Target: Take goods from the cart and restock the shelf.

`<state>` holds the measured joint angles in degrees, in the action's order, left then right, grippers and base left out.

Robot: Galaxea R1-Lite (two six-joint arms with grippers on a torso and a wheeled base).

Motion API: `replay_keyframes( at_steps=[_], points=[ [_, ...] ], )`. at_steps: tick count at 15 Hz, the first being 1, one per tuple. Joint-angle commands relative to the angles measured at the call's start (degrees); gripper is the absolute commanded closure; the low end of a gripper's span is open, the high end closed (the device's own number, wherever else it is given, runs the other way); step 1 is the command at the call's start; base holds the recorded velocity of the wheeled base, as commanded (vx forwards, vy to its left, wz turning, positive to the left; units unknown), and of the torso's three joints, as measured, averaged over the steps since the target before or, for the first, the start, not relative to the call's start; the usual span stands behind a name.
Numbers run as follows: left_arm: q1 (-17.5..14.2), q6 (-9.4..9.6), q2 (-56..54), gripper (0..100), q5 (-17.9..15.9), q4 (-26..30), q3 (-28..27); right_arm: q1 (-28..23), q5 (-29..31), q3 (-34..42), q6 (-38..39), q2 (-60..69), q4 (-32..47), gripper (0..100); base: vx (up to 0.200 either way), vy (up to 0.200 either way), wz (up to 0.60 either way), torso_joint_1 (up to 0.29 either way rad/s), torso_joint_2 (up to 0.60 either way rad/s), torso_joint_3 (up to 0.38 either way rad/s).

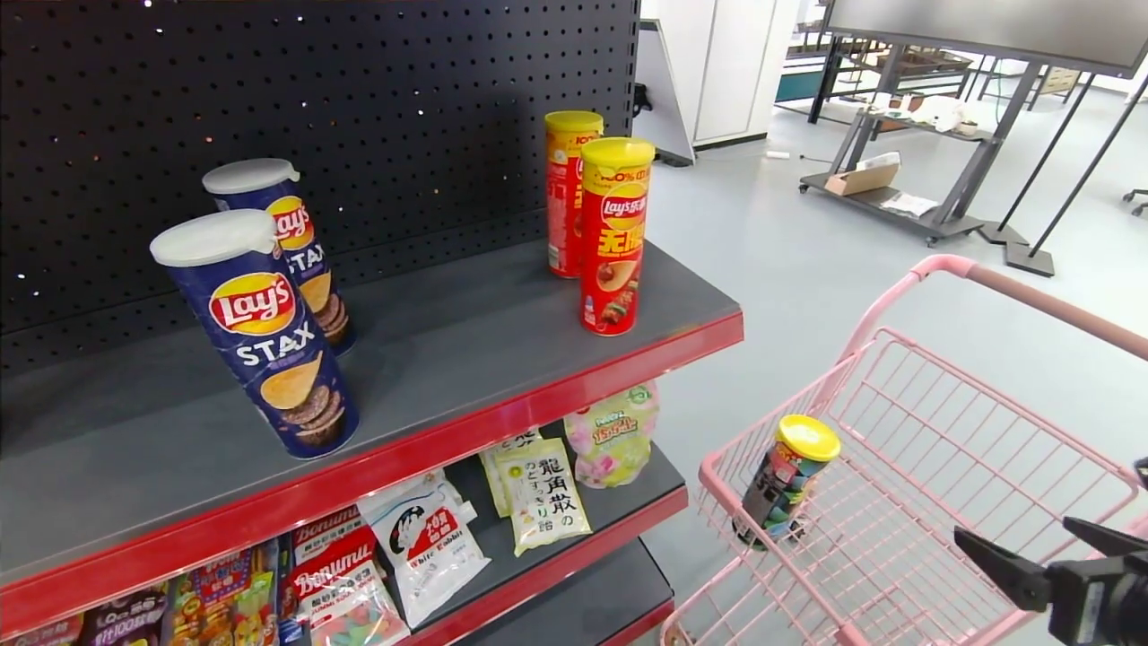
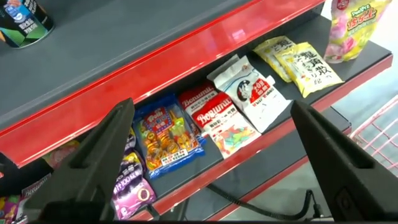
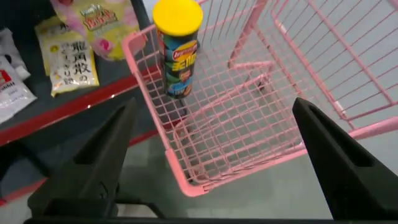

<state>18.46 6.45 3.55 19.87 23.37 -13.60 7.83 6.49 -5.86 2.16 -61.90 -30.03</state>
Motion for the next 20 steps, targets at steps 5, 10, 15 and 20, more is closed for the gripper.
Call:
replay_keyframes(
  at_steps=[5, 10, 15, 20],
  points=[
    [-0.18, -0.03, 0.50, 0, 0.26, 0.01, -0.02, 1.75, -4.55, -3.89, 3.91, -29.50, -16.56, 0, 0.000, 0.000, 0.00, 0.000, 0.00, 0.000],
    [-0.18, -0.03, 1.02, 0, 0.26, 0.01, -0.02, 4.04, -4.90, -0.55, 3.99, -44.97, -37.83, 0, 0.000, 0.000, 0.00, 0.000, 0.00, 0.000],
    [-0.18, -0.03, 1.29, 0, 0.26, 0.01, -0.02, 4.30, -4.64, 2.08, 3.56, -60.18, -59.54, 0, 0.000, 0.000, 0.00, 0.000, 0.00, 0.000],
    [-0.18, -0.03, 1.29, 0, 0.26, 0.10, -0.02, 3.95, -4.64, 1.64, 3.82, -63.08, -59.97, 0, 0.000, 0.000, 0.00, 0.000, 0.00, 0.000]
  ],
)
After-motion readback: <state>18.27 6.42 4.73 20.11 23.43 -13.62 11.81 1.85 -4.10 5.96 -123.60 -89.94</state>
